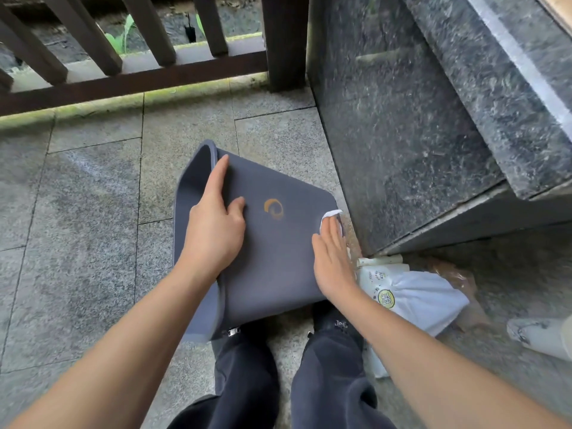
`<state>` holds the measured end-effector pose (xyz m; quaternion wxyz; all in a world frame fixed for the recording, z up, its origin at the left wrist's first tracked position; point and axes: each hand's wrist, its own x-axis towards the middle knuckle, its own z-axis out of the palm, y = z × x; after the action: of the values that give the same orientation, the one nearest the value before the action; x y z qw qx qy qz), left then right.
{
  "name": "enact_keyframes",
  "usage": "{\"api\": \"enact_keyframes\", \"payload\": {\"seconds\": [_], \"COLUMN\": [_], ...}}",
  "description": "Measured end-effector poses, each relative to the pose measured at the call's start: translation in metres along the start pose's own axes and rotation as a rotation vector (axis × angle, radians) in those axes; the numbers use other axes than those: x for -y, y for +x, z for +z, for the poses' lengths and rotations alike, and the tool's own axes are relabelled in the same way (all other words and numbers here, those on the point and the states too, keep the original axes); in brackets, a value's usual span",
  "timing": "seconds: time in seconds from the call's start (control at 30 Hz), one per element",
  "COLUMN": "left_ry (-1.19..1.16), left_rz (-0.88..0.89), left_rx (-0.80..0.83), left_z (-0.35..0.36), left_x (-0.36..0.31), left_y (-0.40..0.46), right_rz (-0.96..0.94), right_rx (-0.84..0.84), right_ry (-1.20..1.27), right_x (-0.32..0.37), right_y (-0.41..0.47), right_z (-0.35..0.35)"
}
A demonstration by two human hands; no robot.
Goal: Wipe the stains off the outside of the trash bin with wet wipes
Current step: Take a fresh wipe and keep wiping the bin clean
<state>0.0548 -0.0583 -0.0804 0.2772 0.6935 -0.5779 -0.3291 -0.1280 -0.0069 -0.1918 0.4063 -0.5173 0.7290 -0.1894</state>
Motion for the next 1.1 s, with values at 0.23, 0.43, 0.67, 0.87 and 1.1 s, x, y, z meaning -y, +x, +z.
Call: {"api": "enact_keyframes", "payload": {"seconds": [0.23,0.43,0.67,0.87,1.1], "left_ry": [-0.060,-0.055,-0.046,-0.059,0.024], "left_rz": [-0.020,-0.006,0.016,0.017,0.028], "left_rx": [0.023,0.015,0.024,0.034,-0.022], "left_z": [0.001,-0.008,-0.005,0.007,0.000], "left_x": [0.001,0.009,0.010,-0.008,0.009], "left_y": [0.006,0.007,0.010,0.008,0.001], "right_rz": [-0.677,-0.866,-0.420,-0.166,-0.761], "right_rx": [0.101,0.158,-0.043,-0.066,0.114], "right_ry": [-0.005,-0.023,0.006,-0.034,0.126], "right_x": [0.060,0.089,0.044,0.049,0.089], "right_y": [-0.070,-0.034,0.049,0.050,-0.047], "right_z": [0.020,0.017,0.000,-0.008,0.028]}}
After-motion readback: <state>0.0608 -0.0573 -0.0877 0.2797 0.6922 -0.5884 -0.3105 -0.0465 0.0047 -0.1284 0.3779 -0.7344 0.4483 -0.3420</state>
